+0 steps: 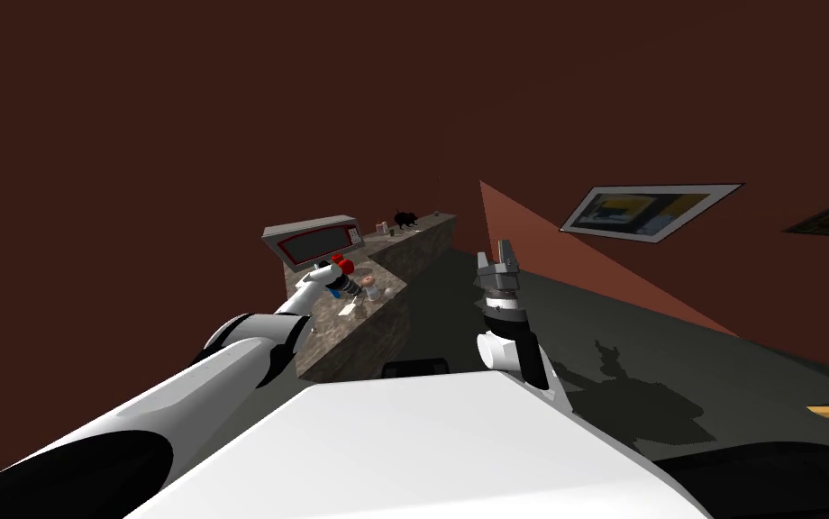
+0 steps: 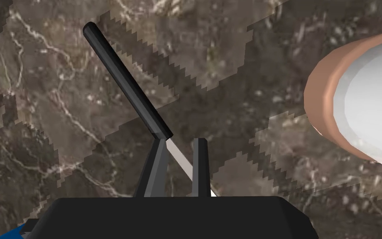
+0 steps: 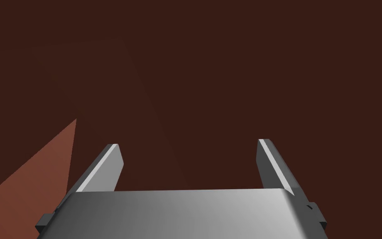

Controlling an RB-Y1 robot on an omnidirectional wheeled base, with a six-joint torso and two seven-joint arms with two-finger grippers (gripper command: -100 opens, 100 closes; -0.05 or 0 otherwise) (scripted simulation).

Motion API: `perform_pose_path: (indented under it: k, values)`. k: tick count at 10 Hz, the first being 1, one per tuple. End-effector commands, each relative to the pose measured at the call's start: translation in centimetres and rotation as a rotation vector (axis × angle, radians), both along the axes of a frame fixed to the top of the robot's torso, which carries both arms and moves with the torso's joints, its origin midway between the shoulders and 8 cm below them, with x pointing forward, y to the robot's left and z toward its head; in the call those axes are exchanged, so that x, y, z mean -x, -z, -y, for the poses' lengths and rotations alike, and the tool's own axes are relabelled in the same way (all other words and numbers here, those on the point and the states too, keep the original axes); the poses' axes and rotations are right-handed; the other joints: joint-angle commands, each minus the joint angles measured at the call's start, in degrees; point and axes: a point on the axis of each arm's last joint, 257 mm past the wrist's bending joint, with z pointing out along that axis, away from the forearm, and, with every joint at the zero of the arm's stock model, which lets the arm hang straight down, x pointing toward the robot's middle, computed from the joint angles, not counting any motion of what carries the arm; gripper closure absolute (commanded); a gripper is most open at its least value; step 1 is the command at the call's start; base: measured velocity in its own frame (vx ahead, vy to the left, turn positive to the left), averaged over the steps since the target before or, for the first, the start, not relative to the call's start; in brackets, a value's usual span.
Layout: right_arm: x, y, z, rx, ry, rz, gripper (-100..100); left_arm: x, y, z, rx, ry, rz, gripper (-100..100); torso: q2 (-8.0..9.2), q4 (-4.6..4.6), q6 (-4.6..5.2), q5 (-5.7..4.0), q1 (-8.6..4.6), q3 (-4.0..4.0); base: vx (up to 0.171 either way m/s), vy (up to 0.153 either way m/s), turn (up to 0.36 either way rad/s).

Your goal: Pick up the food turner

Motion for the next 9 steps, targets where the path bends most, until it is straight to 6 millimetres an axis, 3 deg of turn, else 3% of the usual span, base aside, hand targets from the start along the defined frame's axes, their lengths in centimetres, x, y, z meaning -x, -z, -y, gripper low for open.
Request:
perform_pose_path:
  k: [1, 6, 8, 9]
  values:
    - [0.0, 0.0, 0.0, 0.0, 0.0, 0.0, 0, -0.2, 0.0, 0.4, 0.006, -0.018, -0.002, 100, 0.0, 0.0, 0.0, 0.0, 0.0, 0.0, -0.055, 0.067, -0.072]
    - [0.0, 0.0, 0.0, 0.0, 0.0, 0.0, 0, -1.5, -0.8, 2.7, 0.006, -0.063, 0.007, 100, -0.1, -0.1, -0.07, 0.05, 0.14, -0.09, -0.068, 0.082, -0.087]
    - [0.0, 0.0, 0.0, 0.0, 0.0, 0.0, 0, -1.6, -0.8, 2.6, 0.007, -0.064, 0.009, 100, -0.1, -0.16, -0.09, 0.08, 0.16, -0.12, -0.041, 0.051, -0.052]
    - [0.0, 0.0, 0.0, 0.0, 0.0, 0.0, 0, -1.7, -1.0, 2.7, 0.01, -0.066, 0.012, 0, -0.24, -0.25, -0.16, 0.08, 0.11, -0.23, 0.0, 0.0, 0.0]
